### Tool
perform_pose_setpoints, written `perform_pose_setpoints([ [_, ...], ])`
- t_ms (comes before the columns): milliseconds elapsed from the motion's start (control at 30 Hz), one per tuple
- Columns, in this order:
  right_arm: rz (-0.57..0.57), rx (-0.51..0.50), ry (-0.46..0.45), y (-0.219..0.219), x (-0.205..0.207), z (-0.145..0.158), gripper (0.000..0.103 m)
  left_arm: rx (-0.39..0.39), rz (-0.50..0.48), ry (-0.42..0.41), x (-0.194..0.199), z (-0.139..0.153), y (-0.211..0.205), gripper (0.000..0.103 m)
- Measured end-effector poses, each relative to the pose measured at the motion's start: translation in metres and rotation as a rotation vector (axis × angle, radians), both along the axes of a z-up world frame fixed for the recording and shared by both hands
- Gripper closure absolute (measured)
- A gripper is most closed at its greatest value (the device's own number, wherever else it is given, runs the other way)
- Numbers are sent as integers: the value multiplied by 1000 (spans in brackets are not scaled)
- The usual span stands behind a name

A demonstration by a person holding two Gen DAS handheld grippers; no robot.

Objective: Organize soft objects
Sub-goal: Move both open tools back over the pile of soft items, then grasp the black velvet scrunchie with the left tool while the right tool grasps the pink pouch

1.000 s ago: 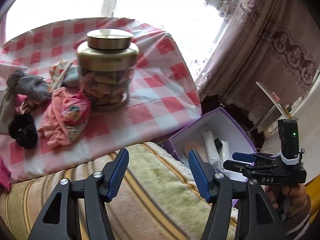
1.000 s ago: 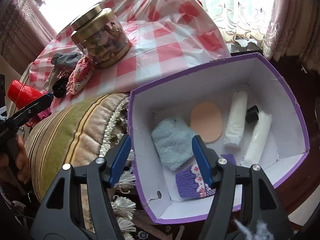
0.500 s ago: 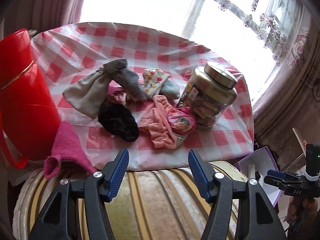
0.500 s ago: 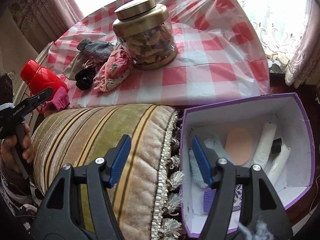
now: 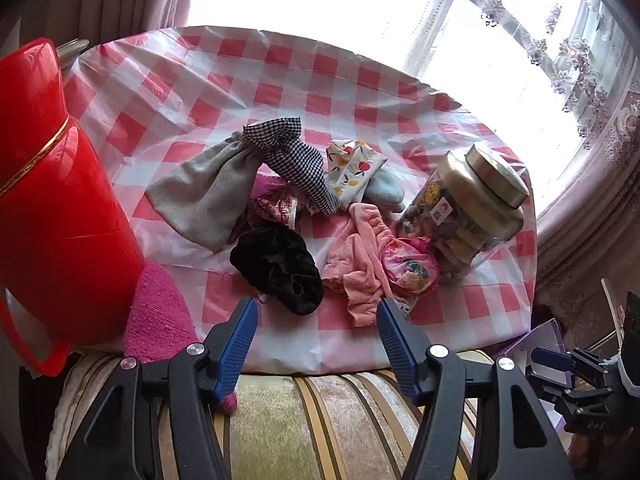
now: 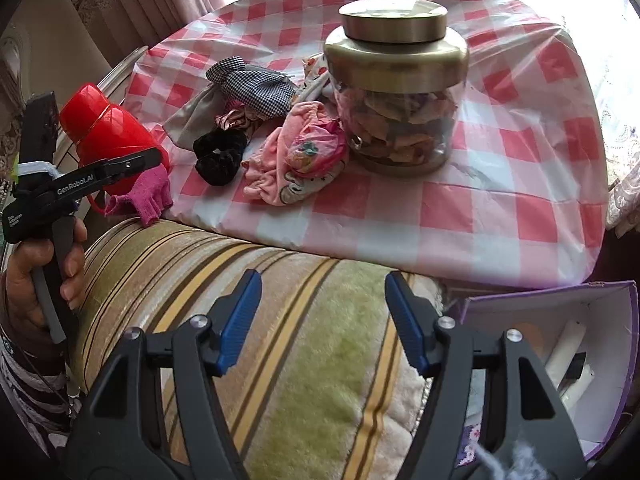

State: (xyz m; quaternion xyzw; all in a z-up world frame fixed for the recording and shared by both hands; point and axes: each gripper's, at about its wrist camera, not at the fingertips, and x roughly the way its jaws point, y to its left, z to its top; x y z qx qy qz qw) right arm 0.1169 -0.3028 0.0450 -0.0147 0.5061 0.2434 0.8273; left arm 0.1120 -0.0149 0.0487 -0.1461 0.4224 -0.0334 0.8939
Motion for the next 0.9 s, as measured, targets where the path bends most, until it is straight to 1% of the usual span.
perform_pose_setpoints([
  [133,22,6,12,22,16,-6,34,0,23,52,17,-11,4,40],
  [233,-6,28,47,32,32,-14,34,-8,33,77,30,-18,7,40],
  [367,-68,54,78,41,53,-25,34,-18,55,117,47,-28,12,40],
  [433,-107,43,80,45,62,-30,33,-26,63,137,56,-33,15,40],
  [600,-182,23,66,56,82,-41,30,-73,102,191,73,-52,23,40],
  [767,-260,42,93,60,100,-55,29,-76,122,228,86,-69,25,41],
  [900,-309,40,67,64,106,-59,29,-58,118,244,94,-79,24,41],
])
